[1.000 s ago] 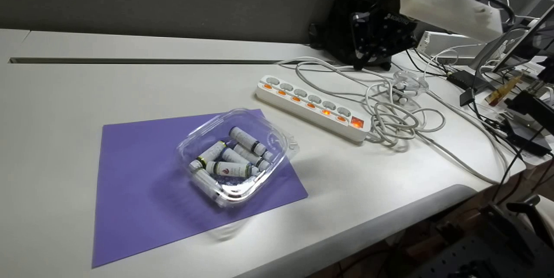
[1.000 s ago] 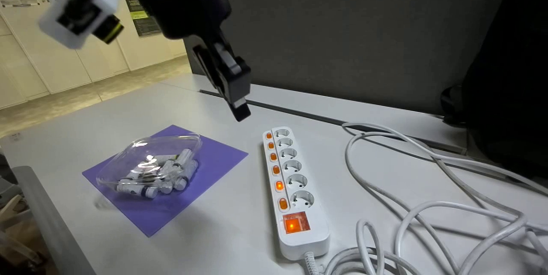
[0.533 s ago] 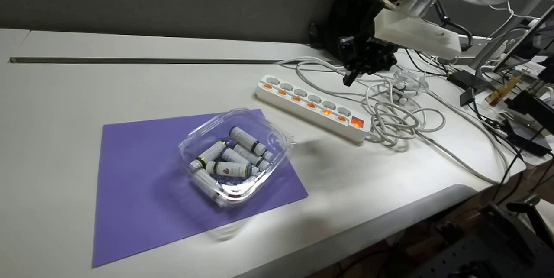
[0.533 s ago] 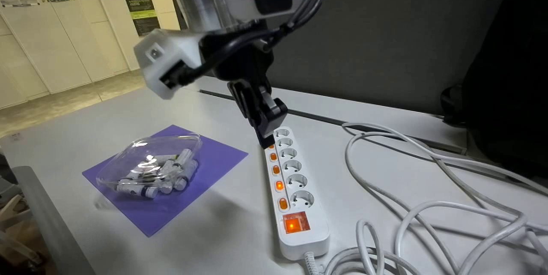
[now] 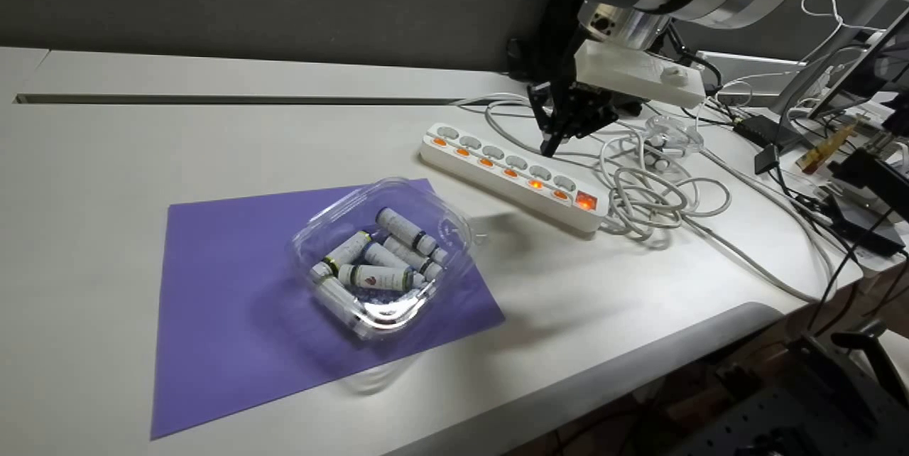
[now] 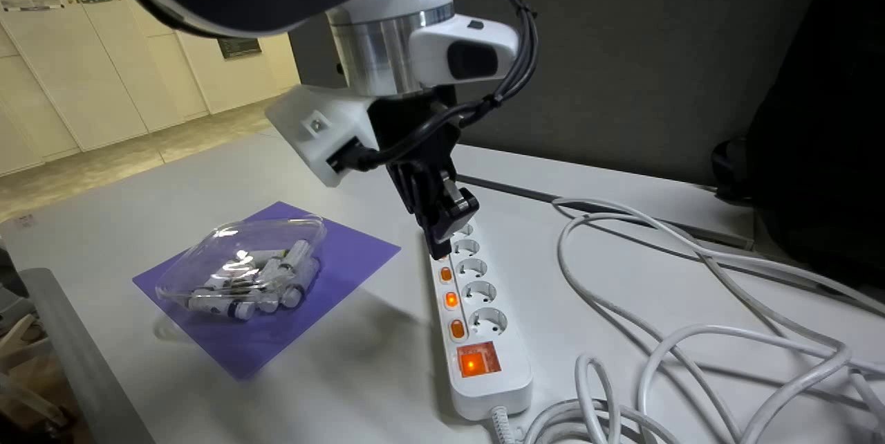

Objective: Turn of the second from last switch on the extension cord

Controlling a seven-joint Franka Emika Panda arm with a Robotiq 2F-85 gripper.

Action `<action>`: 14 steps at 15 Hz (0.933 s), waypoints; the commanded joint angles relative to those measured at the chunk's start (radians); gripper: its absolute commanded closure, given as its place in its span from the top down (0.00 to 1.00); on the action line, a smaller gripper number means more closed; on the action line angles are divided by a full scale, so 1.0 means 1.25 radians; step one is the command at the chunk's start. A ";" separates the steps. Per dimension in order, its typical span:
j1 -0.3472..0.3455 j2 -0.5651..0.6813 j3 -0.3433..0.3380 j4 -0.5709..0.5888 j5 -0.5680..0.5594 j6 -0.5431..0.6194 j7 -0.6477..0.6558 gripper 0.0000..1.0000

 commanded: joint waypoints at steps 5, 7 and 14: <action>0.022 0.076 -0.020 0.074 -0.011 -0.052 0.016 0.00; 0.025 0.089 -0.022 0.085 -0.011 -0.060 0.017 0.00; 0.032 0.118 -0.030 0.102 -0.008 -0.076 0.022 0.00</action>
